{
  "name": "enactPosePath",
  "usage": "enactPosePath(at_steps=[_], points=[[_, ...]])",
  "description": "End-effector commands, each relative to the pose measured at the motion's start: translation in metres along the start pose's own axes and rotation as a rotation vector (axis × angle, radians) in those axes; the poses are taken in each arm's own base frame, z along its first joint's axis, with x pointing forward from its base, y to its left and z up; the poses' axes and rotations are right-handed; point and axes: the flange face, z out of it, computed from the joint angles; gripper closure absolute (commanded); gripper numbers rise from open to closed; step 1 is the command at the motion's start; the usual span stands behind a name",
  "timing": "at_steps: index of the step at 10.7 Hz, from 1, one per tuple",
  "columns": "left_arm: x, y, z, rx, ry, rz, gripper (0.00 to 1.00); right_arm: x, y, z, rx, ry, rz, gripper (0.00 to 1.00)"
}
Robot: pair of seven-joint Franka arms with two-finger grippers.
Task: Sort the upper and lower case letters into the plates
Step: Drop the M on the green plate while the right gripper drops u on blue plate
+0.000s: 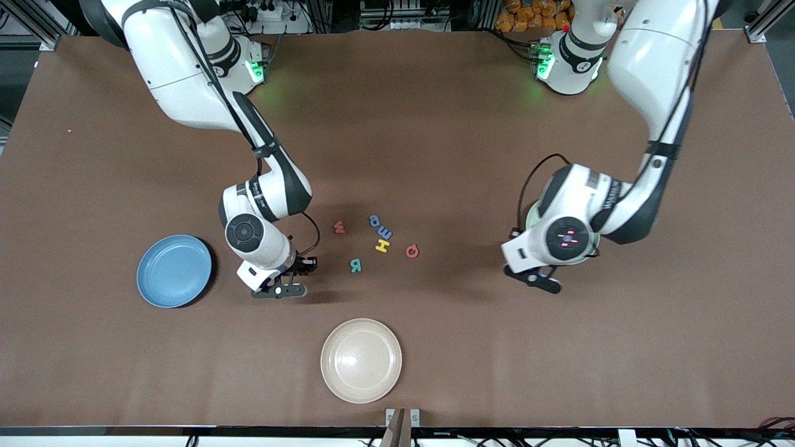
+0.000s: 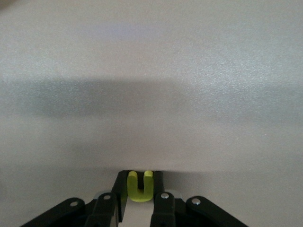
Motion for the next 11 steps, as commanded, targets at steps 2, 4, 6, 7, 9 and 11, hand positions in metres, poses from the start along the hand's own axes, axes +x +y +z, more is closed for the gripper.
enactPosePath(at_steps=[2, 4, 6, 7, 9, 11], points=[[-0.04, -0.018, 0.034, -0.016, 0.054, 0.021, 0.01, 0.009, 0.02, -0.027, -0.011, 0.04, 0.033, 1.0], [-0.034, -0.004, 0.026, -0.036, 0.07, 0.005, 0.0, 0.022, 0.079, -0.07, -0.069, 0.034, 0.101, 1.0], [-0.021, 0.026, 0.0, -0.067, 0.12, -0.077, 0.0, 0.026, 0.149, -0.091, -0.137, -0.003, 0.108, 1.0], [-0.01, 0.054, -0.012, -0.119, 0.139, -0.136, 0.0, 0.027, 0.182, -0.094, -0.166, -0.013, 0.105, 1.0], [0.011, 0.117, -0.026, -0.152, 0.159, -0.259, 0.0, 0.027, 0.249, -0.095, -0.196, -0.029, 0.075, 1.0], [0.033, 0.174, -0.017, -0.171, 0.153, -0.342, 0.0, 0.021, 0.31, -0.091, -0.188, -0.056, 0.048, 0.93]])
